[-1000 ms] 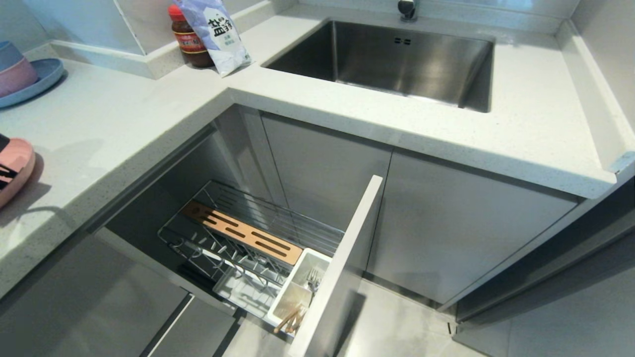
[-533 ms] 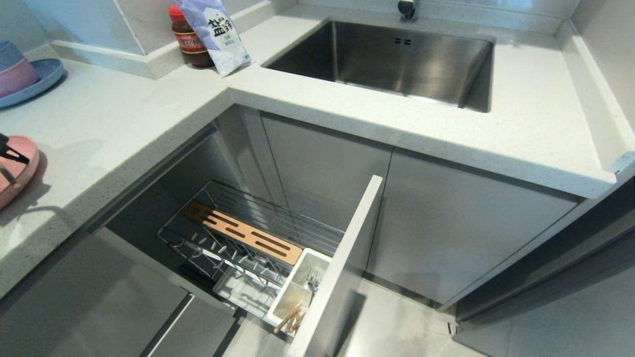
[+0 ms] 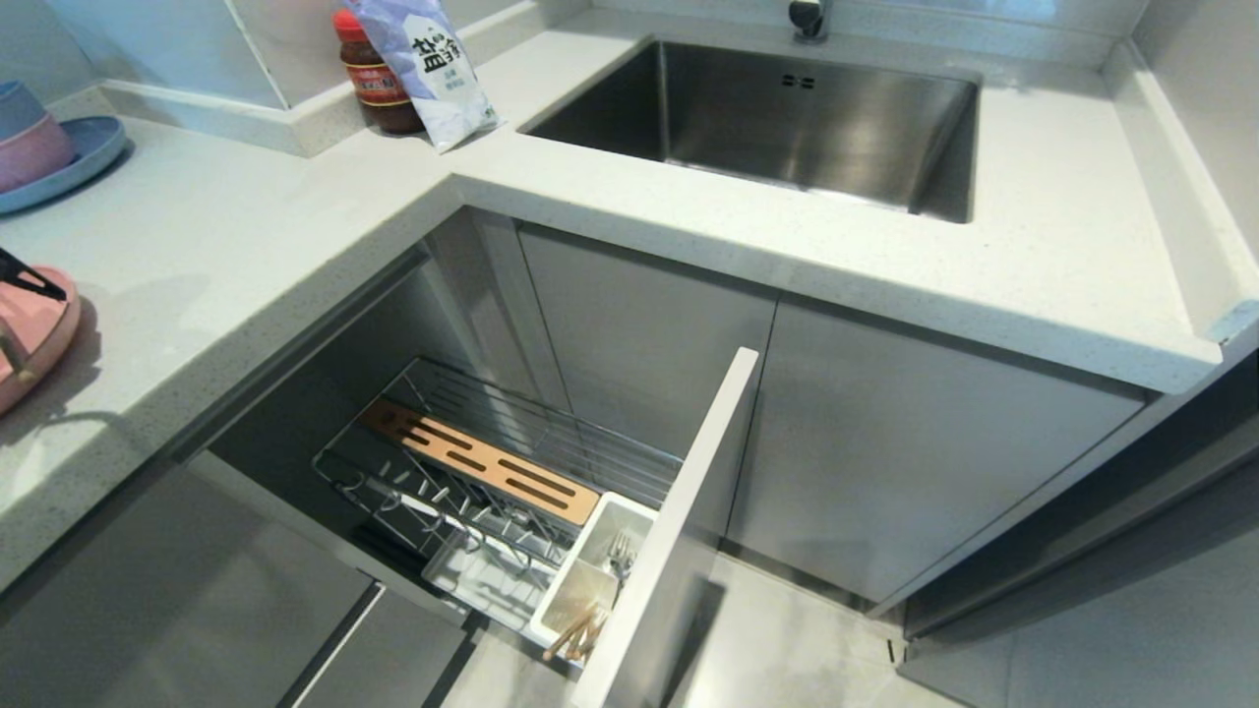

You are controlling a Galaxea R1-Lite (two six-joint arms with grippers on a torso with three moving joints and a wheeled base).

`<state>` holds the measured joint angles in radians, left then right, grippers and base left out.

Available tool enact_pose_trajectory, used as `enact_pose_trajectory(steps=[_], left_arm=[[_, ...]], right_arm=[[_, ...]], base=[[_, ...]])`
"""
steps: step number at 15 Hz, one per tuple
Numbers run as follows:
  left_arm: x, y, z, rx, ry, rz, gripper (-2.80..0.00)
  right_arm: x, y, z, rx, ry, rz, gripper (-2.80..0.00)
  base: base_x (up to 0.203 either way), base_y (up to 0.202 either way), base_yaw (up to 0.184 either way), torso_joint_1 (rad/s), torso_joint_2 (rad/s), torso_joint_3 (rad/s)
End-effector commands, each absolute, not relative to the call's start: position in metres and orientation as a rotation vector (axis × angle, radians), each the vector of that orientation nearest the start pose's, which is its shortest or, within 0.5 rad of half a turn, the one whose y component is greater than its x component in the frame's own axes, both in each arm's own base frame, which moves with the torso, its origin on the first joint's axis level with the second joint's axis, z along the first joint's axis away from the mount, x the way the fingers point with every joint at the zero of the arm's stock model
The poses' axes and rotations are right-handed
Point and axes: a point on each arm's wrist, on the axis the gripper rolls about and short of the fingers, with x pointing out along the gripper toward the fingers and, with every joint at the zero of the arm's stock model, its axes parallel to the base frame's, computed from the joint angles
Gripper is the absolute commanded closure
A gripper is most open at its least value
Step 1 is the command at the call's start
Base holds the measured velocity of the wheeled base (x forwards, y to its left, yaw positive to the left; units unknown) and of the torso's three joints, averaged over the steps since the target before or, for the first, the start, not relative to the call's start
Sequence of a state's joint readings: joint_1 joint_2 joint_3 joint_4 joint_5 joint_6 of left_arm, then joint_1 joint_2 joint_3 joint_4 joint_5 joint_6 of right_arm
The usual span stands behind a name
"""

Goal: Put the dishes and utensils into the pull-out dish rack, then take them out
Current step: Take the chopsticks out of the cupboard

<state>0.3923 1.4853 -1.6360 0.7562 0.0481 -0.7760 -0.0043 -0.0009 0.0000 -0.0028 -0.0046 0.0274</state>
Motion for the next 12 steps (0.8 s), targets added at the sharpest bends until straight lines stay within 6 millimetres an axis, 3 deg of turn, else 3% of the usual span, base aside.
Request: enact_pose_trajectory(steps=[1, 8, 12], left_arm=[[0.199, 0.084, 0.345, -0.847, 0.393, 0.640, -2.80], [0.184, 0.073, 0.359, -0.837, 0.335, 0.599, -2.80], [0.166, 0.059, 0.370, -0.823, 0.292, 0.544, -2.80]], right_arm=[[-0.023, 0.000, 0.075, 0.028, -0.005, -0.009, 0.00], [-0.023, 0.000, 0.075, 0.028, -0.005, -0.008, 0.00], [-0.023, -0.001, 0.075, 0.028, -0.004, 0.047, 0.00]], base=[[0.000, 0.000, 0.000, 0.000, 0.00, 0.000], [0.000, 0.000, 0.000, 0.000, 0.00, 0.000], [0.000, 0.000, 0.000, 0.000, 0.00, 0.000]])
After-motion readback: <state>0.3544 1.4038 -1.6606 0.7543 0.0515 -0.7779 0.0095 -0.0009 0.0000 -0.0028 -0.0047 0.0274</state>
